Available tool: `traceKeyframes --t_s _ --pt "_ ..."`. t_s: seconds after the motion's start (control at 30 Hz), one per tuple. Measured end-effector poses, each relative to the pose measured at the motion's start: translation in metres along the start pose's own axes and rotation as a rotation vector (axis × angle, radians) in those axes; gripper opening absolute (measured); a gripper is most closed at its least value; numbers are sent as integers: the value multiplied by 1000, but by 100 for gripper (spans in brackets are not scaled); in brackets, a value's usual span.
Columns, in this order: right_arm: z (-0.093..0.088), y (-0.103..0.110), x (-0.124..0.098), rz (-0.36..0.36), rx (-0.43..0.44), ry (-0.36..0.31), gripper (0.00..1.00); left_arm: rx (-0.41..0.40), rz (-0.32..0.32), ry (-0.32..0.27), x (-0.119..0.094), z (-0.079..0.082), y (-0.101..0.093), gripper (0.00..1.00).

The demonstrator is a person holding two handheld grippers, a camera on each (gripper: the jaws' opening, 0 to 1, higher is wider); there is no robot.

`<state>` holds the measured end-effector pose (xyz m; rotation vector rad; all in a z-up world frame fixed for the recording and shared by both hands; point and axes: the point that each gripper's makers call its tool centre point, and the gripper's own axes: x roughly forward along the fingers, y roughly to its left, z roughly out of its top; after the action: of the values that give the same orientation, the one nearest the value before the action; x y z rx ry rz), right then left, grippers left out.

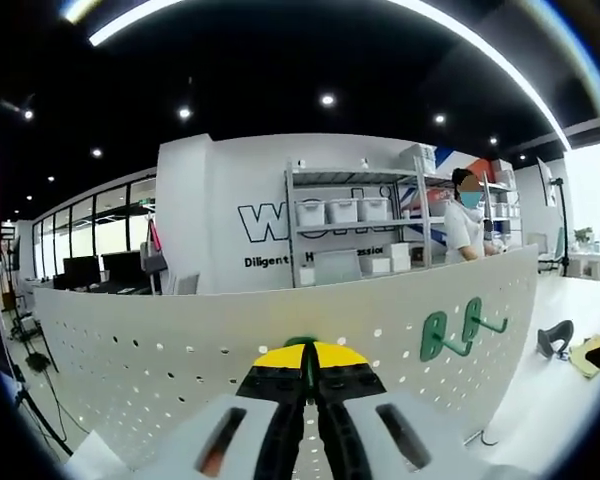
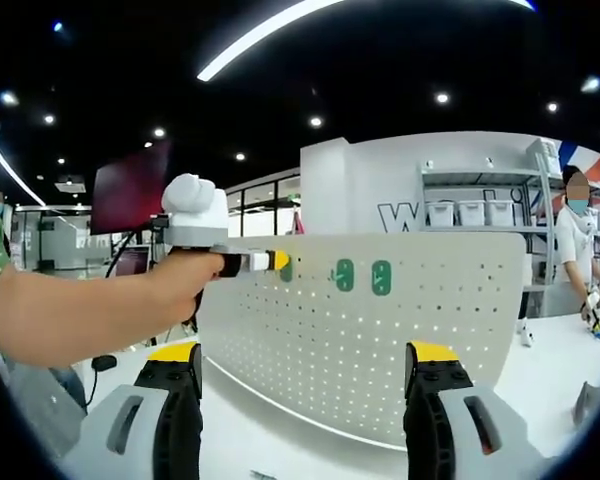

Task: Insert the hook assembly into the mounting plate slot until the hook locks in place.

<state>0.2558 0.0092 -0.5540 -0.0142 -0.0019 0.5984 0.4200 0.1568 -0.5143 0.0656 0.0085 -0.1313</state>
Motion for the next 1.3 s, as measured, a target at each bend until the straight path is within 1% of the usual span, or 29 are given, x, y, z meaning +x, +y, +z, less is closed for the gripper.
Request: traceKeyframes --t_s 0.07,0.27,0.57,0.77,0.9,1.07,1.3 --pt "1 0 0 2 -1 -3 85 10 4 -6 -1 0 0 2" --pt "3 -1 -2 -4 0 -8 85 6 7 -4 -1 -1 1 3" --pt "4 0 -3 -3 -1 -9 85 -2 12 9 -2 -9 3 6" --pt "4 -1 -3 -5 -1 -9 84 -14 6 13 -3 -12 2 6" --pt "3 0 -2 -2 -3 -6 84 -15 8 12 -4 -16 5 8" --pt "3 1 -1 -1 -3 -8 84 -22 -2 11 -2 -17 2 5" --pt "1 0 -1 -3 -4 -2 84 -34 5 6 -3 -18 2 5"
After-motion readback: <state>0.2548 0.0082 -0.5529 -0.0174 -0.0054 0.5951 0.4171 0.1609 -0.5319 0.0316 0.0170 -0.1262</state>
